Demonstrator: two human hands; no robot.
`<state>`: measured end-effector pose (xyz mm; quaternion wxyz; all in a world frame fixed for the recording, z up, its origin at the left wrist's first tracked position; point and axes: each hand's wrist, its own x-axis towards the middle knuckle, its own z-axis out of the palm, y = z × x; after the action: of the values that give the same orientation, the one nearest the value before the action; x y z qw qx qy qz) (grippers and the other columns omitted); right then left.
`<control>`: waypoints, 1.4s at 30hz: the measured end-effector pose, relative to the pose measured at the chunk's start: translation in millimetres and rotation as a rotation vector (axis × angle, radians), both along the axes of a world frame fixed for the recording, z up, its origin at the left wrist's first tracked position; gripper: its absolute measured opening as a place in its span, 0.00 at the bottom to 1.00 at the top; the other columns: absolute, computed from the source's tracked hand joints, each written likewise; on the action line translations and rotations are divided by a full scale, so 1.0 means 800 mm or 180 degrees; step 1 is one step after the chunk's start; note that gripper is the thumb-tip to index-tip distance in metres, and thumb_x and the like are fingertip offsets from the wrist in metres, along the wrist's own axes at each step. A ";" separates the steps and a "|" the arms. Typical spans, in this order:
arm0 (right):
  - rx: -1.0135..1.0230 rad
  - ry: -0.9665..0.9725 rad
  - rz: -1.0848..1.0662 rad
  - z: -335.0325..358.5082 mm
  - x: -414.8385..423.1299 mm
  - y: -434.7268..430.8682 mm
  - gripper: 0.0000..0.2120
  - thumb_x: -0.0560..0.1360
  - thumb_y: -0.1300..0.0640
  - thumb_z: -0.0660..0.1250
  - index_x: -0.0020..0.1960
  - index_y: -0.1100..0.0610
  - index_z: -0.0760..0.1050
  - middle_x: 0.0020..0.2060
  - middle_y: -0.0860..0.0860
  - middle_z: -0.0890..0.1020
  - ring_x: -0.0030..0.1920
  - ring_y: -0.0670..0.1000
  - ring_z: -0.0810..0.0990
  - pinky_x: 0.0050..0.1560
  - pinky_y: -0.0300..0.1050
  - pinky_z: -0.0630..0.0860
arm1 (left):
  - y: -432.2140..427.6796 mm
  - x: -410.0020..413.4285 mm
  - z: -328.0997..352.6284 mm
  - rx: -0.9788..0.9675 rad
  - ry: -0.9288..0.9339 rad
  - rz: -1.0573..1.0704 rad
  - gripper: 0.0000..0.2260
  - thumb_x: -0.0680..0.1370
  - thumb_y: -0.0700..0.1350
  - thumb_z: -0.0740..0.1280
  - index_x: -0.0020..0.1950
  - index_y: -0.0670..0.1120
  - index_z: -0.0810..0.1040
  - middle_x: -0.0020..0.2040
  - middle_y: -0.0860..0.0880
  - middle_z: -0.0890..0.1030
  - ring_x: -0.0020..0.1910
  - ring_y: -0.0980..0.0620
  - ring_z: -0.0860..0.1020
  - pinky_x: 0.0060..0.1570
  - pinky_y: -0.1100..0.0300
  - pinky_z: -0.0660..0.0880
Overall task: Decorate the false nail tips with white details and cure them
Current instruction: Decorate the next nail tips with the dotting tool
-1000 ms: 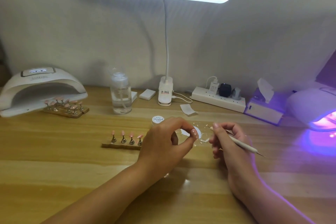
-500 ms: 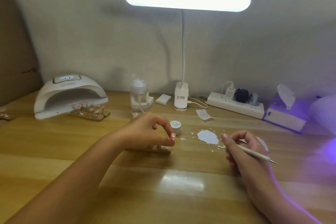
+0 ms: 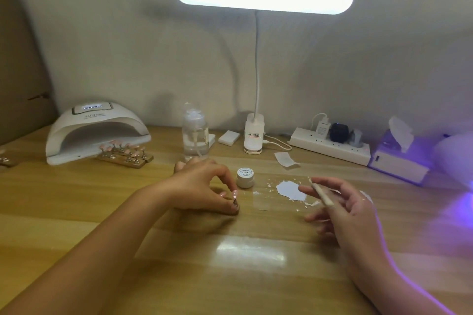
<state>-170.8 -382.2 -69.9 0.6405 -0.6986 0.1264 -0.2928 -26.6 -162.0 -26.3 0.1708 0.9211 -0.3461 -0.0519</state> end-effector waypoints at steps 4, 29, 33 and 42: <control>0.0434 -0.0049 -0.0093 0.006 -0.001 -0.011 0.05 0.81 0.58 0.64 0.53 0.53 0.78 0.45 0.49 0.88 0.29 0.46 0.80 0.26 0.36 0.73 | 0.012 0.007 0.007 0.0240 -0.0228 -0.0016 0.09 0.70 0.61 0.73 0.46 0.64 0.78 0.54 0.61 0.73 0.60 0.57 0.65 0.54 0.57 0.55; -0.0340 0.0048 -0.0461 -0.001 0.011 -0.035 0.12 0.81 0.48 0.63 0.43 0.52 0.75 0.31 0.51 0.84 0.28 0.47 0.80 0.24 0.38 0.70 | 0.003 -0.002 0.012 -0.0795 -0.0170 0.0034 0.04 0.70 0.50 0.71 0.38 0.54 0.77 0.45 0.58 0.83 0.49 0.61 0.76 0.64 0.53 0.63; -0.0499 0.0545 -0.0301 -0.008 0.016 -0.037 0.06 0.79 0.53 0.68 0.45 0.52 0.80 0.35 0.48 0.86 0.29 0.45 0.82 0.25 0.36 0.72 | -0.007 -0.026 0.042 -0.1853 0.0420 -0.0355 0.06 0.73 0.44 0.71 0.39 0.53 0.77 0.43 0.50 0.85 0.40 0.55 0.81 0.41 0.56 0.79; -0.0991 0.0846 -0.0440 -0.006 0.013 -0.039 0.06 0.75 0.51 0.72 0.42 0.52 0.78 0.36 0.43 0.86 0.36 0.41 0.81 0.39 0.43 0.72 | -0.098 -0.092 -0.046 -0.2170 0.0410 -0.0562 0.07 0.70 0.44 0.69 0.38 0.55 0.73 0.41 0.52 0.83 0.45 0.52 0.82 0.51 0.48 0.79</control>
<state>-160.6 -413.4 -74.7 0.4810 -0.8112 0.2107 -0.2573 -100.6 -240.7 -63.3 0.4846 0.7725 -0.4103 -0.0059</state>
